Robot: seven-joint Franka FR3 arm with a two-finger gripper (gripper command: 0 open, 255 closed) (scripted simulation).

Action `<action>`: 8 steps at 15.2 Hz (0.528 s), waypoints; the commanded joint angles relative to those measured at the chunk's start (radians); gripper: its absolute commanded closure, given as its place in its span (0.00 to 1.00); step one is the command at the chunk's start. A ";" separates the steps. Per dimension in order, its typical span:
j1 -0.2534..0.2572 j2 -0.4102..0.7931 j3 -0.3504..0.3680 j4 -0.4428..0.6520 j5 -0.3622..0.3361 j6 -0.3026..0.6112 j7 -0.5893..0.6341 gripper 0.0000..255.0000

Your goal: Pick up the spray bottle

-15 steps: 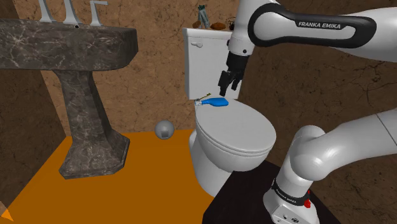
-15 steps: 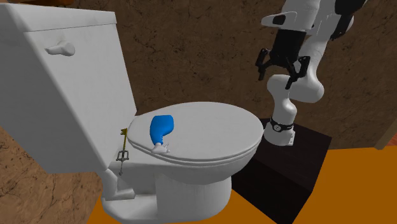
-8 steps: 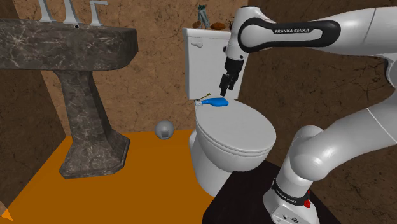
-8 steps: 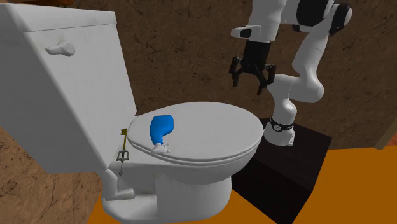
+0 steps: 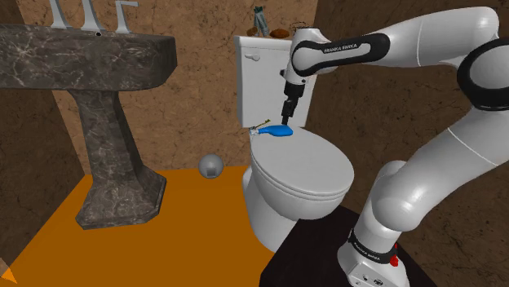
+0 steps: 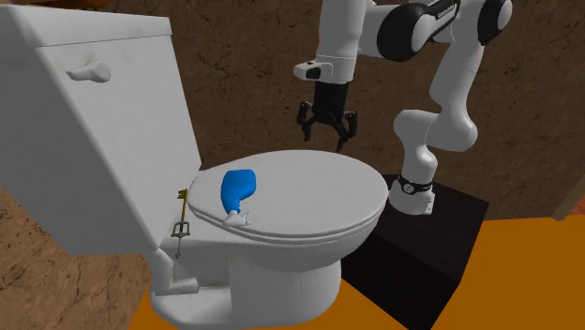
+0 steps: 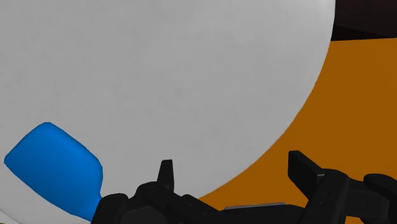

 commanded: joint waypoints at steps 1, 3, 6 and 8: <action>0.007 0.073 -0.036 0.039 0.007 0.029 -0.075 0.00; 0.010 0.148 -0.070 0.084 0.021 0.053 -0.151 0.00; 0.013 0.267 -0.116 0.162 0.057 0.081 -0.270 0.00; 0.010 0.351 -0.139 0.222 0.089 0.094 -0.350 0.00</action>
